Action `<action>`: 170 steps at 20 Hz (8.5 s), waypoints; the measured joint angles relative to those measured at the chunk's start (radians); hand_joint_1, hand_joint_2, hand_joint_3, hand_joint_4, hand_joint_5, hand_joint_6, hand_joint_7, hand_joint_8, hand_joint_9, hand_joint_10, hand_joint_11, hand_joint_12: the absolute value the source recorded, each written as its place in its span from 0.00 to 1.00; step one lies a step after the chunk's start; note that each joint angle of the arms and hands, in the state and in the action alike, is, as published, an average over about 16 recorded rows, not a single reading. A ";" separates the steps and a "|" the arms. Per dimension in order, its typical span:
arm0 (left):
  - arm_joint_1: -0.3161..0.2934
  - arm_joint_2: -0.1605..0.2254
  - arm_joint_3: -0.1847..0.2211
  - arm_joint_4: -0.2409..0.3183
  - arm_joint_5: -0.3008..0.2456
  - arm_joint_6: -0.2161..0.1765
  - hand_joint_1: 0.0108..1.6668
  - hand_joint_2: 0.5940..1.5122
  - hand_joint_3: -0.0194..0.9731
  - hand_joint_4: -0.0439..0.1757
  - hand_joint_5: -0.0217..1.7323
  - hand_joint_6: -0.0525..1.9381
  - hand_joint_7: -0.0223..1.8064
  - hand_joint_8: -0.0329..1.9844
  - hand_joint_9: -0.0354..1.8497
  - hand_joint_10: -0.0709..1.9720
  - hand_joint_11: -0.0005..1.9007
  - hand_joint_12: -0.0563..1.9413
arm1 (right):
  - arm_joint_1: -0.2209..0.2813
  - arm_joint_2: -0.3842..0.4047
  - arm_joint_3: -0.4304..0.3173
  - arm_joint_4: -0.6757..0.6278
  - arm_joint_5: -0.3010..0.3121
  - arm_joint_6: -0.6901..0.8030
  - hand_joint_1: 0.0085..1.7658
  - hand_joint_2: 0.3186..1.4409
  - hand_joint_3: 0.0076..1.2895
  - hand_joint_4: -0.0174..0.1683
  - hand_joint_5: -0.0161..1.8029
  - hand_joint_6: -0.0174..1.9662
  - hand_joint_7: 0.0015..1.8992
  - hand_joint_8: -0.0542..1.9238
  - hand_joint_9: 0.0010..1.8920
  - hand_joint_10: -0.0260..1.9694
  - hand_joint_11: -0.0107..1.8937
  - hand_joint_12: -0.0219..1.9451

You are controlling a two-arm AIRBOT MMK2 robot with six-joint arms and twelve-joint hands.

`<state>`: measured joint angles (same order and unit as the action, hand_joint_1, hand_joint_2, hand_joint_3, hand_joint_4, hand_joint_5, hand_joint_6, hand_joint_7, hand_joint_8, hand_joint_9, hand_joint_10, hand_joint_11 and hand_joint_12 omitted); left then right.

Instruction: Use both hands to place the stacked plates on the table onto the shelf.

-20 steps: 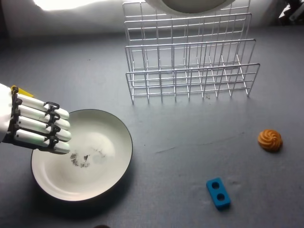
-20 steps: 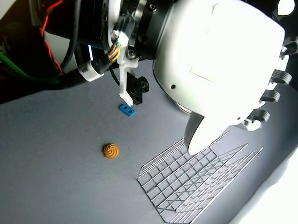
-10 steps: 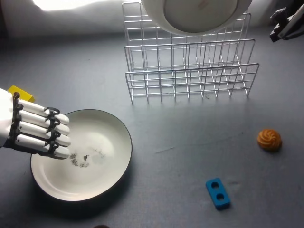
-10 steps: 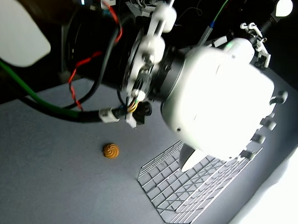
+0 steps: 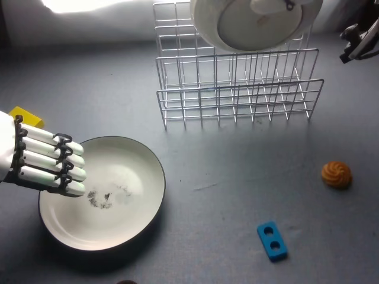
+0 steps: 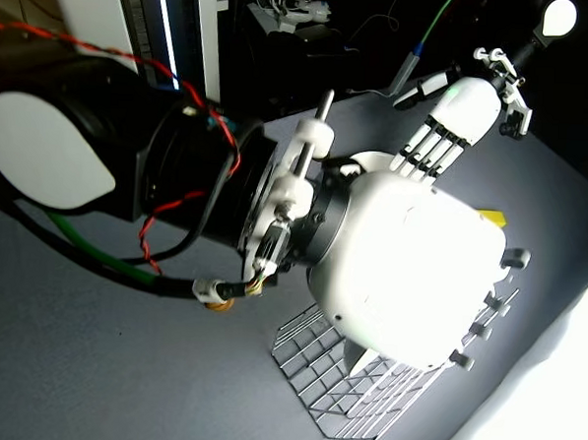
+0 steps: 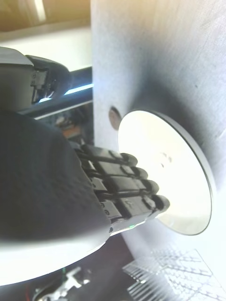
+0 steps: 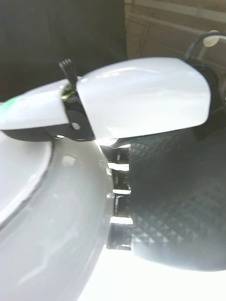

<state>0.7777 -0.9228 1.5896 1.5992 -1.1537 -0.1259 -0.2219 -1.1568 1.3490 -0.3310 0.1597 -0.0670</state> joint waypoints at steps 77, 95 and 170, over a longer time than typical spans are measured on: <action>0.064 -0.034 0.078 -0.024 0.058 -0.010 0.00 0.53 0.03 0.19 0.06 0.04 0.04 0.02 0.02 0.04 0.01 0.03 | -0.116 -0.070 0.068 -0.047 0.158 0.020 0.47 0.57 0.00 0.08 0.40 0.05 0.46 0.03 0.46 0.09 0.37 0.65; 0.069 -0.040 0.085 -0.024 0.065 -0.010 0.00 0.52 0.03 0.19 0.05 0.04 0.03 0.02 0.01 0.03 0.01 0.03 | -0.108 -0.049 0.039 -0.002 0.195 -0.116 0.38 0.56 0.00 0.07 0.15 0.02 0.23 0.02 0.24 0.02 0.03 0.59; -0.067 -0.044 0.128 0.007 0.066 -0.110 0.00 0.51 0.03 0.21 0.05 0.03 0.04 0.02 0.03 0.01 0.01 0.04 | -0.268 -0.323 -0.203 0.241 0.143 -1.196 0.70 0.58 0.00 0.09 0.50 0.40 0.50 0.51 0.53 0.36 0.41 0.66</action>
<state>0.7110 -0.9671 1.7171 1.6066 -1.0881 -0.2358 -0.4904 -1.4803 1.1463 -0.0901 0.3029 -1.2628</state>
